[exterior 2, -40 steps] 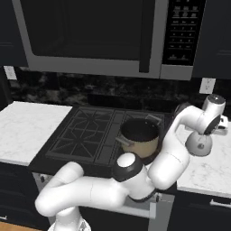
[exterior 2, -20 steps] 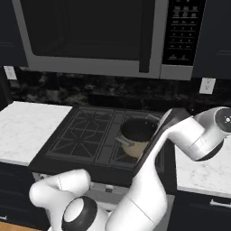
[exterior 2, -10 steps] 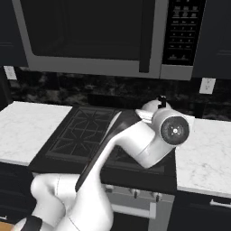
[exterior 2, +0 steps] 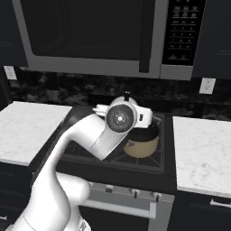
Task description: Pick the kettle from the counter and place it on a stove burner. Then turn the burner on.
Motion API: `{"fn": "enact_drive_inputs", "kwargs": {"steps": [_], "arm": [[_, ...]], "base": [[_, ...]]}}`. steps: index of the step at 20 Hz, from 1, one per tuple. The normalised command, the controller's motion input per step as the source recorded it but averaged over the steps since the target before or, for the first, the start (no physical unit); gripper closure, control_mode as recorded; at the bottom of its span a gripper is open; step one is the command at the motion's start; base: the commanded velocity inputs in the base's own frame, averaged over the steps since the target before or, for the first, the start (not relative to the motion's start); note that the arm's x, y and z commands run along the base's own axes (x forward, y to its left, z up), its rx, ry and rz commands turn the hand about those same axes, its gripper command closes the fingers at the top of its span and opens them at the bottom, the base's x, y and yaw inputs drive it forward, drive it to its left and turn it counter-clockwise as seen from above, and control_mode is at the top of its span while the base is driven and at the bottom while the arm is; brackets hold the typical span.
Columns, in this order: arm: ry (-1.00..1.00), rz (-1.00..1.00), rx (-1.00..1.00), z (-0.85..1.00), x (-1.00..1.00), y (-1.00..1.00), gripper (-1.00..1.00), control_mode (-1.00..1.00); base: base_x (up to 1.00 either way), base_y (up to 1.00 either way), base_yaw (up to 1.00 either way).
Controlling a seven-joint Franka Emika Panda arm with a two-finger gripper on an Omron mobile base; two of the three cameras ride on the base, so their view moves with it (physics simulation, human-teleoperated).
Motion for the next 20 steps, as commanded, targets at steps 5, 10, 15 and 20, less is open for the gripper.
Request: {"fn": "enact_drive_inputs", "kwargs": {"steps": [5,10,15,20], "arm": [[0.19,0.1,0.01,-0.09,0.0,1.0,1.0,-1.0],[0.26,0.1,0.04,-0.08,0.1,1.0,1.0,-1.0],[0.34,0.01,0.0,-0.34,0.46,1.0,1.0,-1.0],[0.2,0.0,0.01,-0.67,0.65,0.95,1.0,-1.0]], "base": [[0.0,0.0,0.0],[0.0,0.0,0.0],[0.0,0.0,0.0],[0.0,0.0,0.0]]}}
